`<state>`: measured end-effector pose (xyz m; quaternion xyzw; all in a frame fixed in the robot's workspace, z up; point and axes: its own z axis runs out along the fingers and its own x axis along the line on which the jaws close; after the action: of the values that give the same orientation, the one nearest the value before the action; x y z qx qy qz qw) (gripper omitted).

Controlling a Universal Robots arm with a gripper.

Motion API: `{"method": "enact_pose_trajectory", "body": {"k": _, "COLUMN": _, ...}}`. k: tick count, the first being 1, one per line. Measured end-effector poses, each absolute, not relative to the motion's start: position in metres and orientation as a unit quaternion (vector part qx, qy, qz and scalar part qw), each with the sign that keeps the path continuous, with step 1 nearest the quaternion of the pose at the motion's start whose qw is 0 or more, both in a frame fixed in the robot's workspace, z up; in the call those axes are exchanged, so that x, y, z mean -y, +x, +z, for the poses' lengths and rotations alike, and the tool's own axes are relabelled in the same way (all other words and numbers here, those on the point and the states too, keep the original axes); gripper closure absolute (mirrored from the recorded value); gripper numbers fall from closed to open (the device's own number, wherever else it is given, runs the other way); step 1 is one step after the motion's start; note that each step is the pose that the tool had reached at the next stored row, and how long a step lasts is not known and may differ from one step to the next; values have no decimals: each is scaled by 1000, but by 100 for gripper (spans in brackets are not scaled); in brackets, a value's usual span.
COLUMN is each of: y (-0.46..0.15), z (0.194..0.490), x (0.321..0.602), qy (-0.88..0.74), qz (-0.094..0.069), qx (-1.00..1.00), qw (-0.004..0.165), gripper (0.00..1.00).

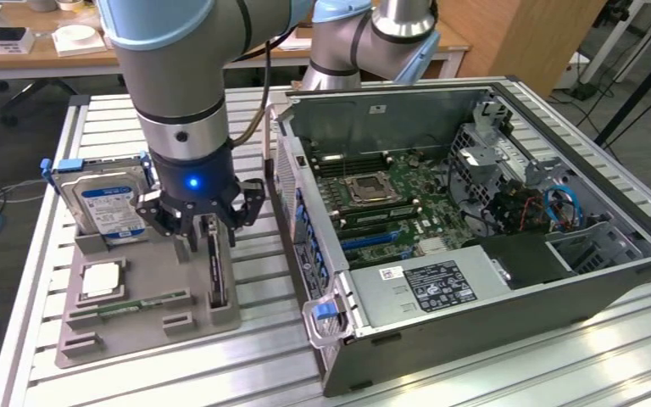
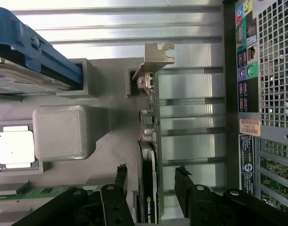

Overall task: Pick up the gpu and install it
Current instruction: 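Pick up the gpu and move the gpu toward the slot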

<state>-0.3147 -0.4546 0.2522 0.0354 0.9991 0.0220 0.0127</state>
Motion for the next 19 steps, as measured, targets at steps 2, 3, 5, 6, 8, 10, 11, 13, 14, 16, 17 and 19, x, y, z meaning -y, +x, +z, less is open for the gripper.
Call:
{"method": "enact_pose_trajectory", "body": {"k": 2, "y": -315, "z": 251, "x": 455, "qy": 35, "qz": 22, "qx": -999, "qw": 13, "gripper": 47}}
{"method": "enact_pose_trajectory", "body": {"k": 3, "y": -315, "z": 250, "x": 455, "qy": 35, "qz": 22, "qx": -999, "qw": 13, "gripper": 47}}
{"method": "enact_pose_trajectory", "body": {"k": 5, "y": -315, "z": 249, "x": 455, "qy": 35, "qz": 22, "qx": -999, "qw": 13, "gripper": 47}}
{"method": "enact_pose_trajectory", "body": {"k": 6, "y": -315, "z": 248, "x": 455, "qy": 35, "qz": 22, "qx": -999, "qw": 13, "gripper": 47}}
{"method": "enact_pose_trajectory", "body": {"k": 8, "y": -315, "z": 247, "x": 455, "qy": 35, "qz": 22, "qx": -999, "qw": 13, "gripper": 47}}
{"method": "enact_pose_trajectory", "body": {"k": 10, "y": -315, "z": 245, "x": 455, "qy": 35, "qz": 22, "qx": -999, "qw": 13, "gripper": 47}}
{"method": "enact_pose_trajectory", "body": {"k": 11, "y": -315, "z": 244, "x": 455, "qy": 35, "qz": 22, "qx": -999, "qw": 13, "gripper": 47}}
{"method": "enact_pose_trajectory", "body": {"k": 13, "y": -315, "z": 243, "x": 455, "qy": 35, "qz": 22, "qx": -999, "qw": 13, "gripper": 47}}
{"method": "enact_pose_trajectory", "body": {"k": 14, "y": -315, "z": 242, "x": 455, "qy": 35, "qz": 22, "qx": -999, "qw": 13, "gripper": 47}}
{"method": "enact_pose_trajectory", "body": {"k": 16, "y": -315, "z": 241, "x": 455, "qy": 35, "qz": 22, "qx": -999, "qw": 13, "gripper": 47}}
{"method": "enact_pose_trajectory", "body": {"k": 17, "y": -315, "z": 240, "x": 455, "qy": 35, "qz": 22, "qx": -999, "qw": 13, "gripper": 47}}
{"method": "enact_pose_trajectory", "body": {"k": 19, "y": -315, "z": 239, "x": 455, "qy": 35, "qz": 22, "qx": -999, "qw": 13, "gripper": 47}}
